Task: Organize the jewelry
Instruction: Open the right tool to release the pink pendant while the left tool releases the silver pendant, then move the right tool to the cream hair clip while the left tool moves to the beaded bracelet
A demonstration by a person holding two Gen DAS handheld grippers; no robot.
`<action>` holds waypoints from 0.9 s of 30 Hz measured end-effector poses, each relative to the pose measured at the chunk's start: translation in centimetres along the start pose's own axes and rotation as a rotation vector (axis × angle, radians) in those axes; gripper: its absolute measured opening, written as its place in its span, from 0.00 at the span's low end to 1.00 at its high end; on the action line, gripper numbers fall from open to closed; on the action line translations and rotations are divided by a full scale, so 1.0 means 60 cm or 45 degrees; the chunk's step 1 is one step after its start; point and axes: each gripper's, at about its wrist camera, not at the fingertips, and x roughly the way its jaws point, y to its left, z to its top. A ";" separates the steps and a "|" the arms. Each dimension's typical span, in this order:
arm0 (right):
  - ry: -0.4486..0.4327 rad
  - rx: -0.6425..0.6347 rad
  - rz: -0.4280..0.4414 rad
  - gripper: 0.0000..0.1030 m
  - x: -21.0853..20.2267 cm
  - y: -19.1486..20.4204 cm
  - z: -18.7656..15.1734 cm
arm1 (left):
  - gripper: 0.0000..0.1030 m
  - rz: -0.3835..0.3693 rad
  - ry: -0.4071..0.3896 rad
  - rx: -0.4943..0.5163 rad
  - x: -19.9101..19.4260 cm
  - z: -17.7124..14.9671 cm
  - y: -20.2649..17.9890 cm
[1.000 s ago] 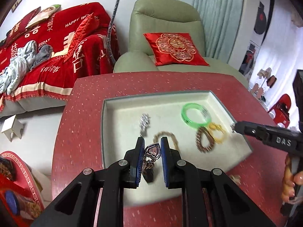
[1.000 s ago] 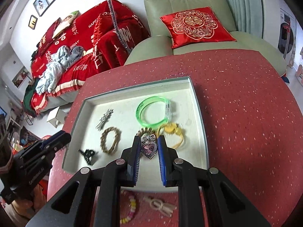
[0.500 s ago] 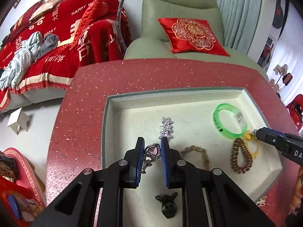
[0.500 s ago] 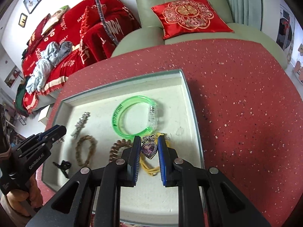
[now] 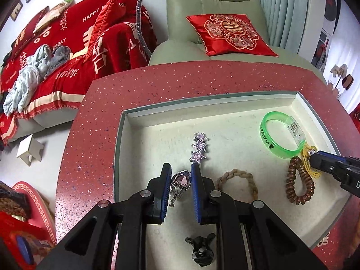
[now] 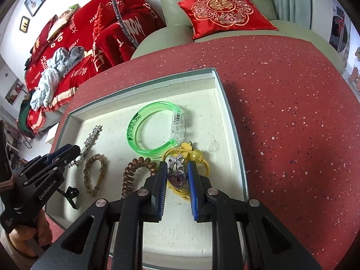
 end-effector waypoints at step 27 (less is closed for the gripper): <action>-0.104 0.038 0.139 0.61 -0.100 0.014 -0.048 | 0.95 -0.025 -0.157 -0.024 -0.109 -0.023 0.006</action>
